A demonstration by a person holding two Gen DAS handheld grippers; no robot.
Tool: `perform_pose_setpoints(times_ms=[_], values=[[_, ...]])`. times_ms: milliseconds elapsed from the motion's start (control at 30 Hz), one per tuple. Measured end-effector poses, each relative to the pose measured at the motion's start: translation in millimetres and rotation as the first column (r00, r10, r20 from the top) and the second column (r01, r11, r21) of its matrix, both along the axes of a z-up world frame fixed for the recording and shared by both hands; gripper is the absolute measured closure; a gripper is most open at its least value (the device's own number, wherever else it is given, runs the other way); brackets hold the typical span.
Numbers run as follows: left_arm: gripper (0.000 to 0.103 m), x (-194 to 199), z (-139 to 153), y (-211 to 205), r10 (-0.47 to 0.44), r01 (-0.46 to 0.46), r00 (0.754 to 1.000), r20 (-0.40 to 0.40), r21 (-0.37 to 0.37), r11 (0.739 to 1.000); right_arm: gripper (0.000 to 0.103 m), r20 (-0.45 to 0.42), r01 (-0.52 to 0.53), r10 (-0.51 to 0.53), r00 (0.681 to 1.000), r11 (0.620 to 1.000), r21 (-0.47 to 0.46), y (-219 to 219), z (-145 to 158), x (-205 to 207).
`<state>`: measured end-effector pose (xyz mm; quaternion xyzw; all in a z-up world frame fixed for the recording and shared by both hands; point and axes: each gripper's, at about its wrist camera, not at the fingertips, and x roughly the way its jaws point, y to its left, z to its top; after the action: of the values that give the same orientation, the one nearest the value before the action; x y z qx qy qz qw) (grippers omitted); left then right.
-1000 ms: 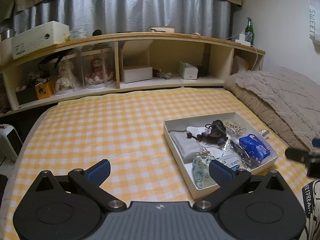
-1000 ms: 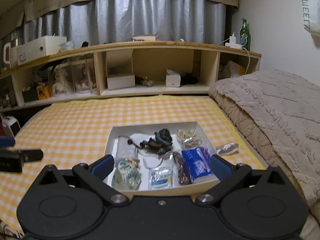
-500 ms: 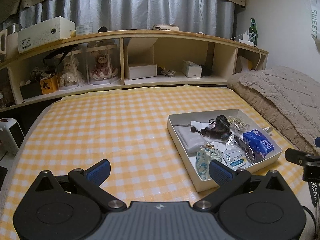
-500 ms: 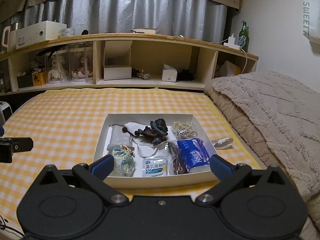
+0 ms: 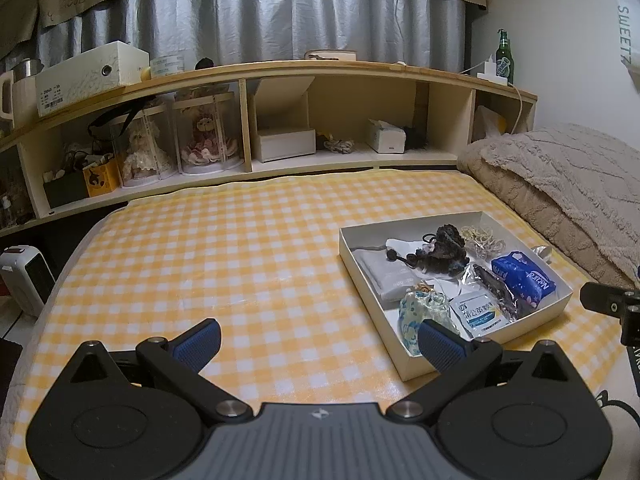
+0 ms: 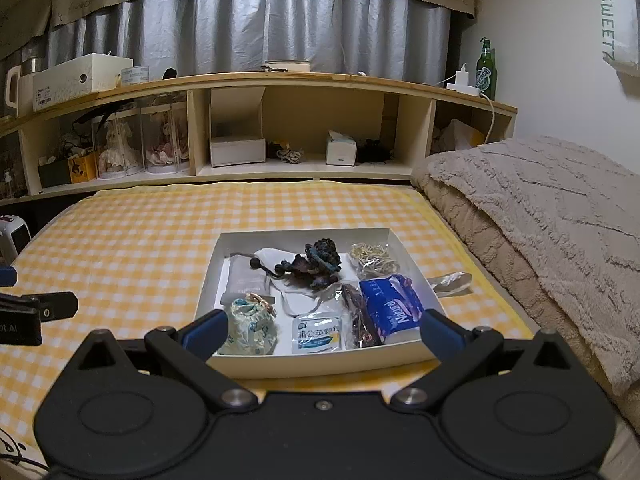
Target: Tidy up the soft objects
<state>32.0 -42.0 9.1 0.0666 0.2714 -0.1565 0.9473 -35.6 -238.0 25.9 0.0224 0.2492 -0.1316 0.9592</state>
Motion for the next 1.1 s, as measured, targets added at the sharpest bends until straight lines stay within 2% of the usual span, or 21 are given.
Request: perform_pose_setpoints(times_ms=[1100], values=[[0.000, -1.2, -0.6, -1.9, 0.002, -0.002, 1.000, 0.000, 0.000, 1.000, 0.000, -0.003, 0.002, -0.002, 1.000, 1.000, 0.000, -1.5, 0.0, -0.6]])
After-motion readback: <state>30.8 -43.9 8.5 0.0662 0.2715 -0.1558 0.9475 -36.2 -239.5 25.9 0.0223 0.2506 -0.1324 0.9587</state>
